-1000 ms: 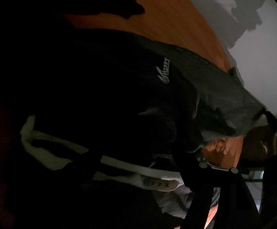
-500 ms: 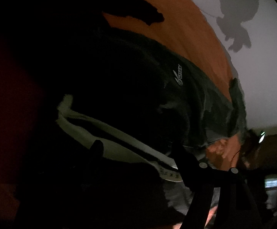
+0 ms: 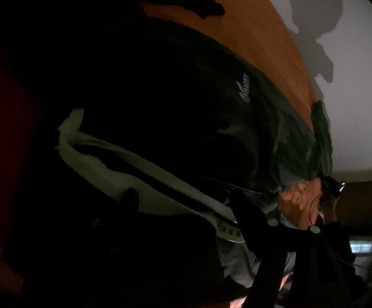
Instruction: Fold clothes
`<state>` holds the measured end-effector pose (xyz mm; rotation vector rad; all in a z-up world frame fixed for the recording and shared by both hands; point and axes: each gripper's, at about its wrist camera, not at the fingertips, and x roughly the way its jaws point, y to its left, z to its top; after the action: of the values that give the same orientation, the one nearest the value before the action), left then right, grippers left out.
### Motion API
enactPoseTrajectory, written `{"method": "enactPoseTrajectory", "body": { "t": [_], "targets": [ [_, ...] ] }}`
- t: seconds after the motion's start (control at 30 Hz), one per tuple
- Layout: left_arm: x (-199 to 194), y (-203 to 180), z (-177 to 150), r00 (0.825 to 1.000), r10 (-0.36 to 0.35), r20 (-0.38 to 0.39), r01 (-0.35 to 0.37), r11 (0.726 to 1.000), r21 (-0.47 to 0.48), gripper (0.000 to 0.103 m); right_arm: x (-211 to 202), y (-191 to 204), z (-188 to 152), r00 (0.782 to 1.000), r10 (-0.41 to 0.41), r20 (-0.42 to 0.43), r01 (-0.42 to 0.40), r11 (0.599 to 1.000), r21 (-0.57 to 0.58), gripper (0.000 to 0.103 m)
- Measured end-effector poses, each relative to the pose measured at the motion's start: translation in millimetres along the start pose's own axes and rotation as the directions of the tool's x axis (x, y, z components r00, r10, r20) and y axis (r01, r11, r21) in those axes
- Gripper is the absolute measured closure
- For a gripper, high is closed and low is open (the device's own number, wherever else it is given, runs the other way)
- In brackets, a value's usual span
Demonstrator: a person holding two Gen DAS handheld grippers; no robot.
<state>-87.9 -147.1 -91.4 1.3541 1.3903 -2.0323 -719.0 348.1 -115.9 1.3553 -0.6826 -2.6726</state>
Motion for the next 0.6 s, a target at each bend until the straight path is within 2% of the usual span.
{"method": "enactPoseTrajectory", "body": {
  "t": [0.03, 0.07, 0.1, 0.13, 0.17, 0.2, 0.3, 0.43, 0.6],
  "targets": [
    [0, 0, 0, 1.000, 0.002, -0.001, -0.002, 1.000, -0.003, 0.028, -11, 17, 4, 0.997, 0.043, 0.070, -0.038, 0.997, -0.065, 0.101],
    [0, 0, 0, 1.000, 0.005, -0.002, -0.005, 1.000, -0.001, 0.028, -18, 33, 5, 0.989, 0.097, 0.108, -0.083, 0.988, -0.131, 0.101],
    [0, 0, 0, 1.000, 0.009, -0.003, -0.009, 1.000, 0.001, 0.029, -23, 47, 4, 0.981, 0.147, 0.124, -0.121, 0.974, -0.193, 0.096],
    [0, -1, 1, 1.000, 0.013, -0.004, -0.013, 1.000, 0.003, 0.029, -23, 51, 4, 0.981, 0.152, 0.124, -0.124, 0.971, -0.205, 0.079],
    [1, -2, 1, 1.000, 0.018, -0.005, -0.018, 1.000, 0.006, 0.028, -21, 49, 4, 0.984, 0.135, 0.118, -0.111, 0.975, -0.191, 0.071],
    [1, -3, 1, 1.000, 0.020, -0.004, -0.020, 1.000, 0.009, 0.028, -19, 48, 4, 0.987, 0.118, 0.111, -0.097, 0.979, -0.178, 0.067],
    [1, -5, 0, 1.000, 0.021, -0.005, -0.021, 1.000, 0.015, 0.028, -13, 45, 4, 0.994, 0.067, 0.090, -0.054, 0.989, -0.138, 0.067],
    [-4, 1, 1, 1.000, 0.011, -0.010, -0.011, 1.000, 0.009, 0.028, -5, 10, -4, 0.998, 0.033, 0.049, -0.033, 0.999, 0.006, 0.067],
    [-7, 9, 1, 1.000, 0.004, -0.007, -0.004, 1.000, -0.014, 0.028, 7, -9, -14, 0.998, 0.056, -0.008, -0.055, 0.991, 0.124, 0.067]
  ]
}}
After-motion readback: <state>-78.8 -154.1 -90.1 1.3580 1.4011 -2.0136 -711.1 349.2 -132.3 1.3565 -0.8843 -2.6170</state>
